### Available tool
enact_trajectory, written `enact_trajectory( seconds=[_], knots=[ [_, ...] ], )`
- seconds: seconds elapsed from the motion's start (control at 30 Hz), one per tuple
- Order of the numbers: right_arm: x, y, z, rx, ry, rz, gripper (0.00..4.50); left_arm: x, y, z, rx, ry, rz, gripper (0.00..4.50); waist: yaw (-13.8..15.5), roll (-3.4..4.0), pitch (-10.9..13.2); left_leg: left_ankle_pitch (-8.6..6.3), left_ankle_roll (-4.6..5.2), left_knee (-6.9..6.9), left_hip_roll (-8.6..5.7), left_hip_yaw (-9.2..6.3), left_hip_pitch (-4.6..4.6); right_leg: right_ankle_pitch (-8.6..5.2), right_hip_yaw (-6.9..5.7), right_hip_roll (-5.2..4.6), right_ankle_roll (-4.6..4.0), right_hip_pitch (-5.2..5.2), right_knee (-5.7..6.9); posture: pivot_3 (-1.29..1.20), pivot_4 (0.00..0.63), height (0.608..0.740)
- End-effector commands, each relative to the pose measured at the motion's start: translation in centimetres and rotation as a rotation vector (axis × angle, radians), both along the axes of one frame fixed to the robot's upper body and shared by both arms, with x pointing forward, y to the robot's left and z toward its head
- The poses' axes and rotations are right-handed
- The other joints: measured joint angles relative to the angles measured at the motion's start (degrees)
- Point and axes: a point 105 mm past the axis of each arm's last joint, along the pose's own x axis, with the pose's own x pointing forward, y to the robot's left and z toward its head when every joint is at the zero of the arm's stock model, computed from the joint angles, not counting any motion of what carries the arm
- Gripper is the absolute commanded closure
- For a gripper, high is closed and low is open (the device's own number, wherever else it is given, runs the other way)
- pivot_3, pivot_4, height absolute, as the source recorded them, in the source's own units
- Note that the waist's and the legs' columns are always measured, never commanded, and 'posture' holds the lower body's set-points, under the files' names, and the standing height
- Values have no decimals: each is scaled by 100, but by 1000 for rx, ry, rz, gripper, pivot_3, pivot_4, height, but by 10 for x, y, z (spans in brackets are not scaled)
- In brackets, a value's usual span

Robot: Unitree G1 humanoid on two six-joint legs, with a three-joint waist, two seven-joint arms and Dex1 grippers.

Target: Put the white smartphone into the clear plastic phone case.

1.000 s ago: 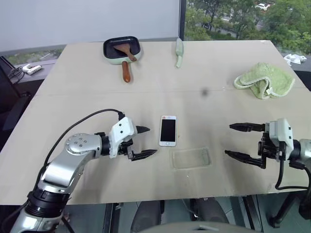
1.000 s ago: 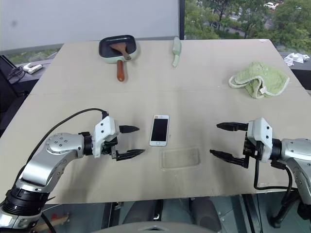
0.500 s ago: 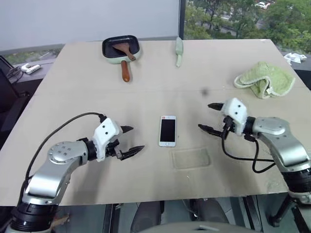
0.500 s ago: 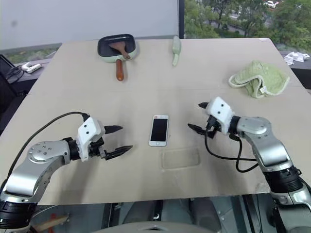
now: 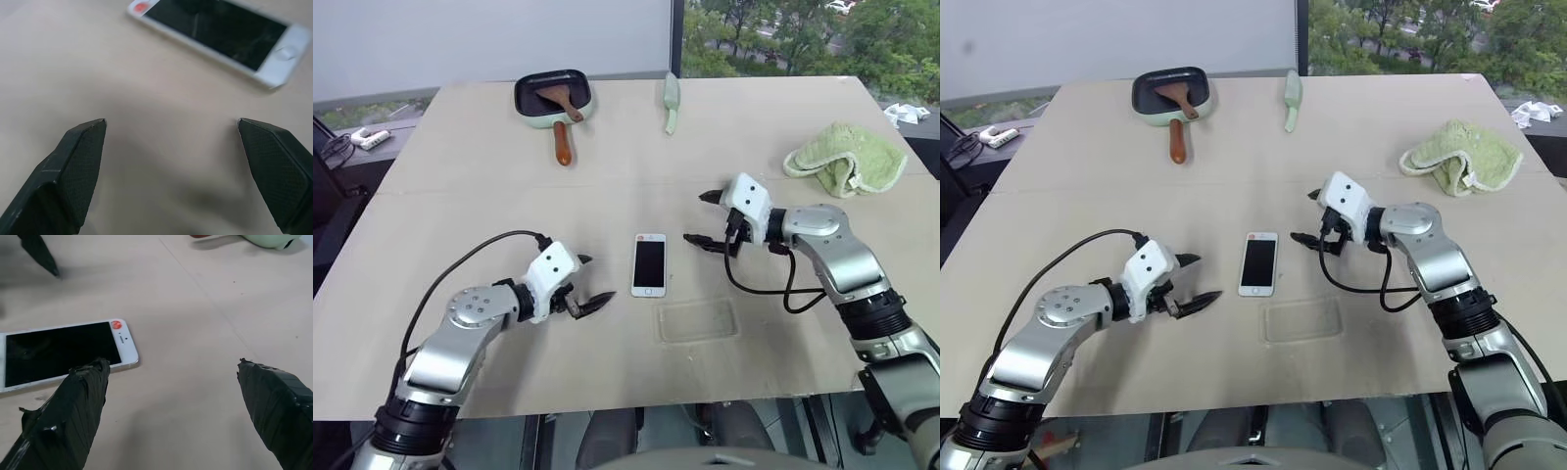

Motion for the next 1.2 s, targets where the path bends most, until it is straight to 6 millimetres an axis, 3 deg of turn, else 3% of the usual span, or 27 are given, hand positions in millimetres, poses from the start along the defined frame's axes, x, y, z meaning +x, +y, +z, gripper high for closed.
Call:
enact_trajectory(
  seconds=[0.03, 0.27, 0.4, 0.47, 0.7, 0.97, 1.2],
  knots=[
    [-19, -1, 13, 41, 3, 58, 0, 6, -3, 2, 19, -35, -9, 76, 15, 0, 0, 0, 0, 0, -1, -1, 0, 0, -2, -2, 0, 0, 1, 0, 150, 740],
    [-57, -24, 15, 41, 104, 111, 0, 27, -20, -7, 53, -25, -79, 76, 109, 4, -2, 0, 1, 10, -11, -4, 7, 0, -6, -10, 1, 17, 2, 0, 150, 740],
    [-66, -38, 15, 6, 123, 102, 0, 35, -34, -9, 43, -17, -130, 76, 157, 3, -3, 1, 3, 24, -15, -11, 34, -1, -14, -7, 2, 55, -3, 0, 150, 740],
    [-65, -43, 17, -1, 115, 71, 0, 38, -44, -11, 42, -15, -168, 76, 167, 8, -6, 1, 3, 25, -14, -9, 38, -1, -12, -6, 2, 59, -2, 0, 150, 740],
    [-64, -49, 20, -9, 99, -18, 0, 57, -117, -2, -12, -58, -331, 76, 282, 11, -7, 0, 5, 66, -24, -18, 10, -1, -50, -9, 3, 73, -8, 0, 150, 740],
    [-56, -61, 17, -45, 121, -161, 0, 61, -154, 0, -53, -61, -382, 76, 151, 8, -6, -3, 9, 76, -19, -38, -19, 0, -68, -4, 4, 52, -2, 0, 150, 740],
    [-50, -62, -1, -95, 145, -220, 0, 71, -167, 4, -81, -88, -379, 76, 160, 8, -6, -3, 9, 83, -21, -41, -25, 0, -74, -3, 5, 52, -4, 0, 150, 740]
  ],
)
